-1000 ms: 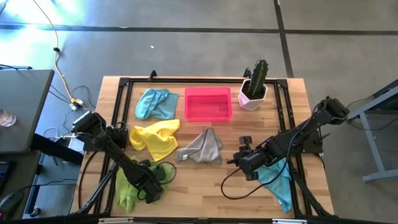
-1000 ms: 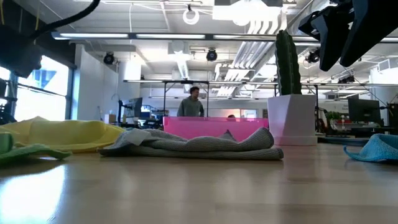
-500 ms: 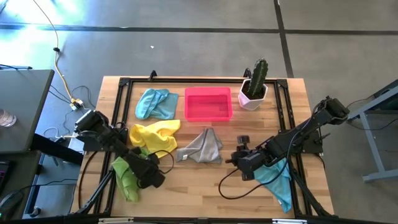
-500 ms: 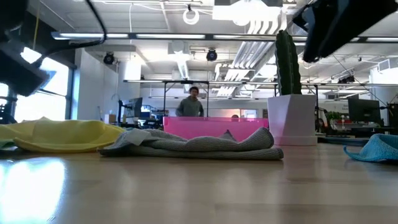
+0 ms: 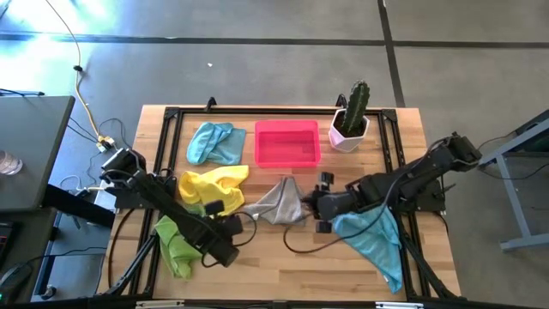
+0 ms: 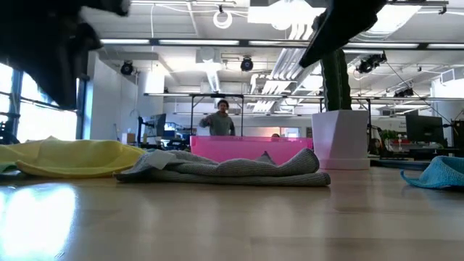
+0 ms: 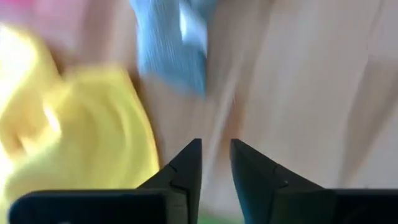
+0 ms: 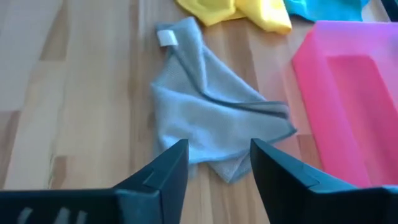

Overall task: Fold microfiber towels
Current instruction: Fold the gray microfiber cloth

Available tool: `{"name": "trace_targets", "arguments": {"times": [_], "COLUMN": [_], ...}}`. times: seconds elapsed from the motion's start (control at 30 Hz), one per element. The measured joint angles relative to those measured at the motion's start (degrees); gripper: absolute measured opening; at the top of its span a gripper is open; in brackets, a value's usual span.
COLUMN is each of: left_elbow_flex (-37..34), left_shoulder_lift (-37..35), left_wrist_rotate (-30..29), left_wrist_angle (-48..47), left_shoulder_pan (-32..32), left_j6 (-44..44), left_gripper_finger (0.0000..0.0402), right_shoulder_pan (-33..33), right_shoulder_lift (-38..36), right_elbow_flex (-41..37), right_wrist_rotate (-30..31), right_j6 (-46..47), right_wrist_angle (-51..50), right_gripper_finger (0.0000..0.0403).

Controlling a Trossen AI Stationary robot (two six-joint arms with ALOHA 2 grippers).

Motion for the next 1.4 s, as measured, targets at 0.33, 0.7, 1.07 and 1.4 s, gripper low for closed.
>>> {"name": "trace_targets", "arguments": {"times": [0.33, 0.7, 1.07, 1.4], "left_elbow_flex": [0.1, -2.7, -5.3, -5.2], "left_shoulder_lift": [2.1, 7.7, 12.1, 13.2], "left_wrist_rotate": [-6.9, -8.8, -9.9, -11.5], "left_wrist_angle": [14.4, 14.4, 16.7, 16.9], "left_shoulder_pan": [6.3, 5.9, 5.1, 4.9], "left_j6": [16.1, 18.5, 15.7, 13.2], "left_gripper_finger": [0.0149, 0.0153, 0.0152, 0.0109], "right_shoulder_pan": [-5.1, -6.1, -6.2, -6.2], "right_shoulder_lift": [7.8, 8.1, 8.2, 8.2], "right_elbow_flex": [0.0, 0.0, 0.0, -0.1], "right_wrist_rotate": [-6.2, -5.9, -5.9, -5.9], "right_j6": [-7.1, -12.3, -13.3, -13.1], "right_wrist_angle": [3.8, 6.6, 7.6, 7.6], "right_gripper_finger": [0.0215, 0.0216, 0.0216, 0.0216]}}
